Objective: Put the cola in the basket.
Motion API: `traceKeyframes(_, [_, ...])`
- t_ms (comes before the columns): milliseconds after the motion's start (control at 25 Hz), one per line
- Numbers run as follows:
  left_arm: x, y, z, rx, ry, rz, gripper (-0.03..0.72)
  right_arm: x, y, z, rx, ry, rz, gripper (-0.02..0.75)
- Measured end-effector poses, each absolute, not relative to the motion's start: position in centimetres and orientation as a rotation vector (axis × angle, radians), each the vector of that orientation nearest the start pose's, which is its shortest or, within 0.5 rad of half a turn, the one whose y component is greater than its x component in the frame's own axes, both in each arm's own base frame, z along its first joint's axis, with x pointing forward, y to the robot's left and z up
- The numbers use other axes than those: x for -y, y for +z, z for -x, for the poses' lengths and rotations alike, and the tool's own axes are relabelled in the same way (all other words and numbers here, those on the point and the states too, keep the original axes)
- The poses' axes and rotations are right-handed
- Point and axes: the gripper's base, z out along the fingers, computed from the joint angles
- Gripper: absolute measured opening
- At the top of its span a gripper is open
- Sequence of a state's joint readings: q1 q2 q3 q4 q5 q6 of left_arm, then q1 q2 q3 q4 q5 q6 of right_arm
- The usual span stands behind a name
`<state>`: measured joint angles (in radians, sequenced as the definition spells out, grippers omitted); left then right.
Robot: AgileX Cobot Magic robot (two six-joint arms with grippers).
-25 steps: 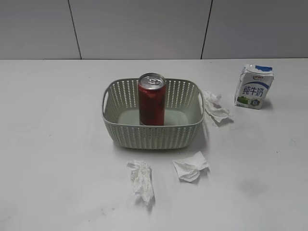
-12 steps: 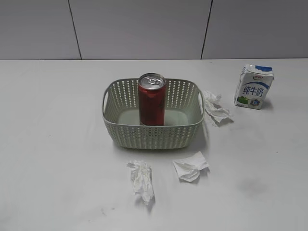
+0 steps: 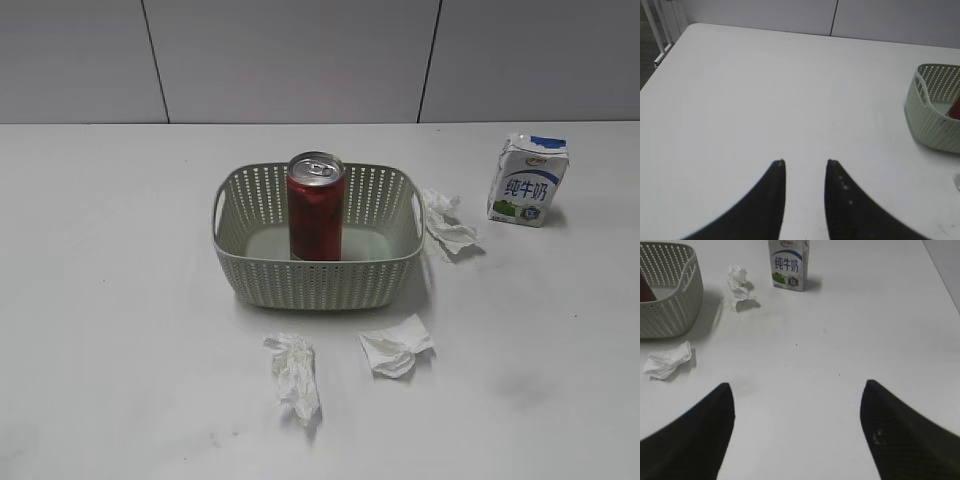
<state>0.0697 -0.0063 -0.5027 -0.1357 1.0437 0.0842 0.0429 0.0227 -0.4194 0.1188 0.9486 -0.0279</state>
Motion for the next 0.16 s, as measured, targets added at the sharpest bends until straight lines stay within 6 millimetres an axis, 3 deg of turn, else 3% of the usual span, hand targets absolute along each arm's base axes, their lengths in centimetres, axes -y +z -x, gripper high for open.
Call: traceKeyframes(160, [1.1,28.0,0.51,-2.011,-0.064,-0.02,0.217,-0.91,26.4,-0.72,-2.005,0.151,0.063,0.594])
